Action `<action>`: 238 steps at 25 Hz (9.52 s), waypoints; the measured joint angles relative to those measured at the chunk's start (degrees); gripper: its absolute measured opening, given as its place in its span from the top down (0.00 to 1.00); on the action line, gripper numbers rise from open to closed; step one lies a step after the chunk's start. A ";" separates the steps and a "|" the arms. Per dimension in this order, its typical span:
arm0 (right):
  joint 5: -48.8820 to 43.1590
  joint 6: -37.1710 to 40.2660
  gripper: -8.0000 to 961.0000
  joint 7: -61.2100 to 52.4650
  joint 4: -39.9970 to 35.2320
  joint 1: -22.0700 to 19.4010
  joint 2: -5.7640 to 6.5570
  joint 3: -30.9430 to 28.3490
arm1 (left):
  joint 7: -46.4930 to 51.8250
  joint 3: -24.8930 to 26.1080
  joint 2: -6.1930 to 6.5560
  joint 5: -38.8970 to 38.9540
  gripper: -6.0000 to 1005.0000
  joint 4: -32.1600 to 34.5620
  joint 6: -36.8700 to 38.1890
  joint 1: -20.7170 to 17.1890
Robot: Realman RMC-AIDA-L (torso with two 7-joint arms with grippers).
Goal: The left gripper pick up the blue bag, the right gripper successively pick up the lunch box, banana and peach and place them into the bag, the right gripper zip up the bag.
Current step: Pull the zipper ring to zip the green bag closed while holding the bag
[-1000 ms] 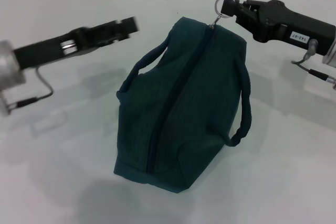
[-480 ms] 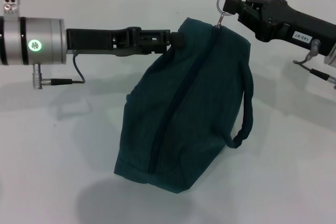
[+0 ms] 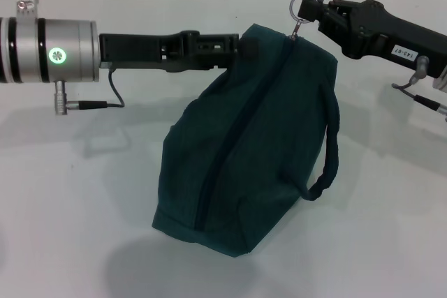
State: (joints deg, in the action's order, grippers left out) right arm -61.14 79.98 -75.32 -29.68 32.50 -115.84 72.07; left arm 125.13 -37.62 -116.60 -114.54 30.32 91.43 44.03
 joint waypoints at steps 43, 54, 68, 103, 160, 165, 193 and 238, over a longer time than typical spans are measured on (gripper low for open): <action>1.38 2.20 0.98 0.79 -0.02 -1.10 0.00 0.00 | -0.33 -7.71 -1.30 1.64 0.49 5.98 0.69 0.26; 3.93 2.71 0.98 0.79 2.24 -1.36 0.09 0.00 | -0.73 -7.67 -1.14 3.29 0.71 5.98 0.59 -0.13; 9.18 4.87 0.98 0.22 7.65 -1.97 0.20 -0.49 | -3.01 -8.00 -1.41 4.18 0.81 5.99 2.34 -0.94; 10.37 9.60 0.98 -6.72 9.74 -3.19 0.77 -2.89 | -7.29 -8.06 -2.25 9.19 0.93 6.26 9.39 -1.93; 9.72 10.71 0.98 -8.16 10.26 -3.24 0.88 -2.61 | 10.05 -13.96 0.82 4.86 0.14 8.03 4.86 0.85; 9.73 10.71 0.98 -7.63 10.26 -3.39 0.78 -2.67 | 10.07 -13.99 0.58 3.97 0.15 7.66 2.93 1.88; 9.73 11.05 0.98 -7.56 10.40 -3.41 0.62 -2.37 | 11.44 -14.26 -1.43 -0.19 0.29 8.46 0.98 3.85; 11.66 10.88 0.97 -10.50 12.49 -4.86 0.72 -2.93 | 6.89 -13.99 -1.17 4.49 0.95 8.16 6.30 2.67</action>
State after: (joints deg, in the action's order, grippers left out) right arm -49.48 90.86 -85.82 -17.20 27.64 -115.12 69.14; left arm 132.02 -51.60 -117.77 -110.05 38.48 97.73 46.70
